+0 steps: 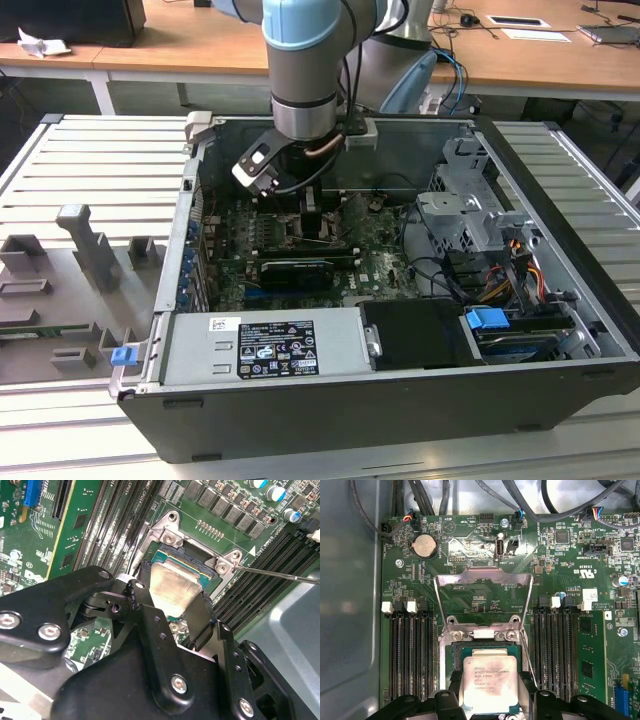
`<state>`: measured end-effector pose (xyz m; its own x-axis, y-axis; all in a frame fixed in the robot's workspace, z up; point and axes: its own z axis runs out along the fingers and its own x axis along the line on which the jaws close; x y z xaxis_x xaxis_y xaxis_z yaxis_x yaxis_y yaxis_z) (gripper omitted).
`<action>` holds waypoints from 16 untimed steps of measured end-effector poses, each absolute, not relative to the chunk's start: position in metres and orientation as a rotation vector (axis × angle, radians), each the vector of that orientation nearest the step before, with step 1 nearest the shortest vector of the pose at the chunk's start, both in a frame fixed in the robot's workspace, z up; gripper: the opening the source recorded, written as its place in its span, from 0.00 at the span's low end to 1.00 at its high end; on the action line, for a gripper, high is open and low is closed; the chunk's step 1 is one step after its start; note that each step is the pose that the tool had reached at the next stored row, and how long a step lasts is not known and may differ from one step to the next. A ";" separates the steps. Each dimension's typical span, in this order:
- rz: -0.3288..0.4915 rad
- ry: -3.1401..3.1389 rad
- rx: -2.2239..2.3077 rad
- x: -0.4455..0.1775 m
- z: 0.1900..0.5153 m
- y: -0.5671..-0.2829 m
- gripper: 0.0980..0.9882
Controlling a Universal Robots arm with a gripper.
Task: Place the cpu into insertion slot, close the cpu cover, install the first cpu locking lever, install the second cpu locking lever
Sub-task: 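Place the cpu into insertion slot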
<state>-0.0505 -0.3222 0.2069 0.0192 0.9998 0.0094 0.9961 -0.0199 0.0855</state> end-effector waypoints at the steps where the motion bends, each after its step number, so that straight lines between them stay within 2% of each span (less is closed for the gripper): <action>1: 0.103 2.160 2.203 -0.050 0.207 -0.322 0.48; 14: 0.099 2.157 2.203 -0.050 0.204 -0.322 0.48; 16: 0.099 2.157 2.202 -0.050 0.204 -0.321 0.63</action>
